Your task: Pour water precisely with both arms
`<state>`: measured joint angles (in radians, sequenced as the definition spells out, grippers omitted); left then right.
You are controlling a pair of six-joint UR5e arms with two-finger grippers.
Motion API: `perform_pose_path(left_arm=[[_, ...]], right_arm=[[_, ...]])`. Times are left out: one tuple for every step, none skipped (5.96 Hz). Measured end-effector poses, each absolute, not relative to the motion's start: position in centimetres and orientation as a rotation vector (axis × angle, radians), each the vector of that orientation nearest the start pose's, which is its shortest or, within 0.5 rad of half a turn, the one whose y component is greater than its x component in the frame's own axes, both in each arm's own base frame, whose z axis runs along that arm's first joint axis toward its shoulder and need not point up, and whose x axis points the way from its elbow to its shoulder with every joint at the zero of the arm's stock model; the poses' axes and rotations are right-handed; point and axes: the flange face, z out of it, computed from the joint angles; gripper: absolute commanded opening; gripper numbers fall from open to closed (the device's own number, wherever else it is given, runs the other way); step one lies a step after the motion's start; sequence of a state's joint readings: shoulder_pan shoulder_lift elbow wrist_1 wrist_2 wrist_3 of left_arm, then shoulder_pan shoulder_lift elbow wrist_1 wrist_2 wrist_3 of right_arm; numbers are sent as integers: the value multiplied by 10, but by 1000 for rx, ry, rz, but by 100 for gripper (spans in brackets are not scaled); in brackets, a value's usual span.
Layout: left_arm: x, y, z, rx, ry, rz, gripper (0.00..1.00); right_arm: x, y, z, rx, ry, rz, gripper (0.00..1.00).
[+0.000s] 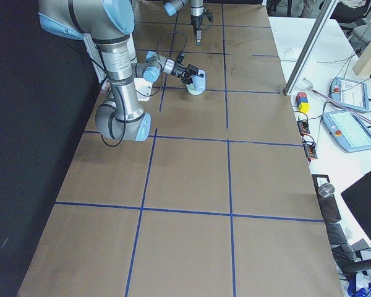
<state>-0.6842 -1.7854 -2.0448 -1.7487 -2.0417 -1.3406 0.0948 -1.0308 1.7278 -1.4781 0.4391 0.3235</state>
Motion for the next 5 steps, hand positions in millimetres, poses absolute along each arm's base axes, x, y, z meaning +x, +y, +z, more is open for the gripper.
perform_pose_path(left_arm=[[352,-401,309,-19,959,-215,100],[352,-401,308,-17,962,-214,100],[352,-401,307,-16,963,-214,100],[352,-401,307,-16,963,-214,100],[352,-401,307,-16,962,-214,100]], right_arm=[[-591,-280,232,1301,3,-457,3],[-584,-280,231,1293,-125,-349,3],[-569,-280,232,1259,-260,-233,4],[-546,-279,235,1214,-385,-113,3],[-518,-281,245,1161,-491,13,3]])
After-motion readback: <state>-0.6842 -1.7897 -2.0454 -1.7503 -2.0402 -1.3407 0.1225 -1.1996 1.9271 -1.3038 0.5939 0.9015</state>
